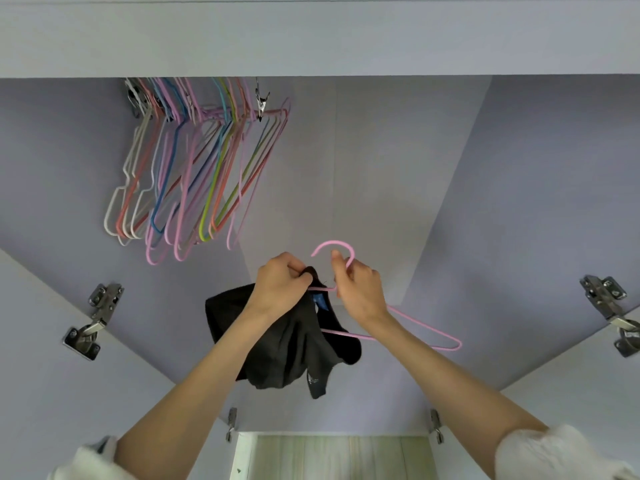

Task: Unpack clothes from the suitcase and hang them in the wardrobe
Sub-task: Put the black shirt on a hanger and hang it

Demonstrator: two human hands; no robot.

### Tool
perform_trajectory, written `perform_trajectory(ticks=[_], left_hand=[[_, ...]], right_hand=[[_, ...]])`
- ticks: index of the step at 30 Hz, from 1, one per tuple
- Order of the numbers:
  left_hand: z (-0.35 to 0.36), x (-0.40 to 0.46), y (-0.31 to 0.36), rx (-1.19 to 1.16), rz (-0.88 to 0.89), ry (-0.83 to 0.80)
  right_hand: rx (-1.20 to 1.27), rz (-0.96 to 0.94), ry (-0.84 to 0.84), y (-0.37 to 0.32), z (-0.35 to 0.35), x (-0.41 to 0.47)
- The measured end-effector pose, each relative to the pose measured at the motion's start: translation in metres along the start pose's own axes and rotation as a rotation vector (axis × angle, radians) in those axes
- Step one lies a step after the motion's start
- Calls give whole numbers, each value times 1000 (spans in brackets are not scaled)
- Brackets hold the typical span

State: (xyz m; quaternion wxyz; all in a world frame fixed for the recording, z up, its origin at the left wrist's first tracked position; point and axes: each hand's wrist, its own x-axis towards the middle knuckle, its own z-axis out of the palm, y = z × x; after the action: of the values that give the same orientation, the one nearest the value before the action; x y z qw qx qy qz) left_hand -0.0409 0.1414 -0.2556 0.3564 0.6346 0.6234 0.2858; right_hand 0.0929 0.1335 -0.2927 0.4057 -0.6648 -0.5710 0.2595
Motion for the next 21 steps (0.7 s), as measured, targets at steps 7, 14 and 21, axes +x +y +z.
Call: perform_trajectory(ticks=[7,14,21], left_hand=[[6,-5,-15,478,429,59],[9,5,-35,227,264,-64],[-9,2,-21,-139,28,-3]], right_hand=[[320,138,44,-18,-15,-8],[264,21,76,-19,-17,-19],[10,113,-379,40,0,-40]])
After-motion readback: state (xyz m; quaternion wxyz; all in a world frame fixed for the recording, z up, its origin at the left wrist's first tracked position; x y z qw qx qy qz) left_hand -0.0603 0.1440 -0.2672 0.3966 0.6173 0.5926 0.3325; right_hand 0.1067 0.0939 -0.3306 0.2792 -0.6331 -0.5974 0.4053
